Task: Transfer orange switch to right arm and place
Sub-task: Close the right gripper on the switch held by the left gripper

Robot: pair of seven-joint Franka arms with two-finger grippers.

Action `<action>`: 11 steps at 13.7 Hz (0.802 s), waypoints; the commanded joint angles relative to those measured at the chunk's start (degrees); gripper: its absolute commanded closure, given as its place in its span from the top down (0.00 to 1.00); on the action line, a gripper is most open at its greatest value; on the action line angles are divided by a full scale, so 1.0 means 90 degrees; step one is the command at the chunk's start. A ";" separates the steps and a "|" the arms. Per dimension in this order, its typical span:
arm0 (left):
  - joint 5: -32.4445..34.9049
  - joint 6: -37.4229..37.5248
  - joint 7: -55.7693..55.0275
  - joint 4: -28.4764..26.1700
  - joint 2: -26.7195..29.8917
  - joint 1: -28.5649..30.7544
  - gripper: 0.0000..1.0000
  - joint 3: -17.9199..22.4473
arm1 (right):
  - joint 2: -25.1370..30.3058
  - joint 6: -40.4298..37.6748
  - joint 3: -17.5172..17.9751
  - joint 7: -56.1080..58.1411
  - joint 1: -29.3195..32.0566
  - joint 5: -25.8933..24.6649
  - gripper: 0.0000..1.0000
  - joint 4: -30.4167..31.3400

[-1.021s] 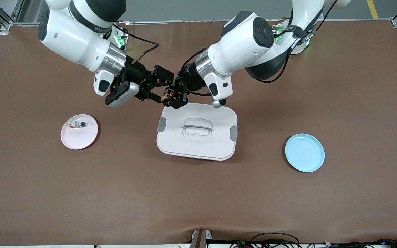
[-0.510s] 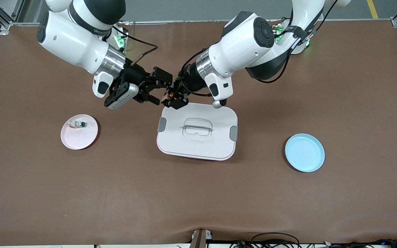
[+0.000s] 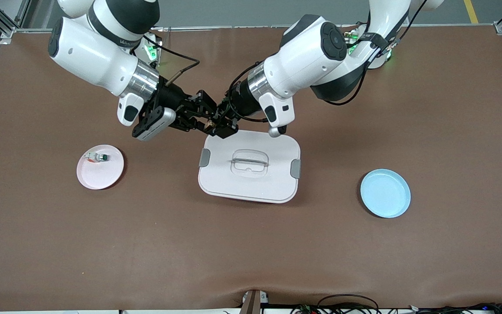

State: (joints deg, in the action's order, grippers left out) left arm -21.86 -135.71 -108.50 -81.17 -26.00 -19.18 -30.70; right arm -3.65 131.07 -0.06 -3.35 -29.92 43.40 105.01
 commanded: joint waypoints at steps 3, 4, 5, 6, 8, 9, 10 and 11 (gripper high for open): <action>-0.0052 -0.0028 -0.0074 0.0093 -0.0021 -0.0017 0.13 -0.0007 | -0.0054 -0.0003 -0.0003 0.0090 0.0024 0.0061 0.24 -0.0096; -0.0051 -0.0028 -0.0074 0.0093 -0.0021 -0.0017 0.13 -0.0007 | -0.0054 -0.0013 -0.0003 0.0080 0.0024 0.0061 0.10 -0.0096; -0.0051 -0.0028 -0.0074 0.0093 -0.0021 -0.0017 0.13 -0.0007 | -0.0063 -0.0013 -0.0003 0.0099 0.0024 0.0061 0.02 -0.0096; -0.0051 -0.0028 -0.0074 0.0093 -0.0021 -0.0017 0.14 -0.0007 | -0.0063 -0.0013 -0.0003 0.0099 0.0024 0.0061 0.00 -0.0096; -0.0051 -0.0028 -0.0006 0.0093 -0.0021 -0.0017 0.26 -0.0007 | -0.0063 -0.0032 -0.0003 0.0089 0.0024 0.0071 0.00 -0.0096; -0.0042 -0.0028 0.0033 0.0083 -0.0021 -0.0007 0.51 -0.0007 | -0.0063 -0.0023 -0.0003 0.0089 0.0024 0.0071 0.00 -0.0086; -0.0042 -0.0028 0.0034 0.0083 -0.0021 0.0002 0.67 -0.0007 | -0.0063 -0.0032 -0.0003 0.0080 0.0024 0.0080 0.00 -0.0096; -0.0042 -0.0028 0.0024 0.0083 -0.0021 0.0002 1.00 -0.0007 | -0.0063 -0.0042 -0.0003 0.0080 0.0024 0.0090 0.00 -0.0096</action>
State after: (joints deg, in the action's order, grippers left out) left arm -21.86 -135.98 -108.41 -81.12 -26.01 -19.18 -30.71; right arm -3.66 131.09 -0.15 -3.29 -29.90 43.80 104.91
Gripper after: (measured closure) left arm 0.278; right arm 0.577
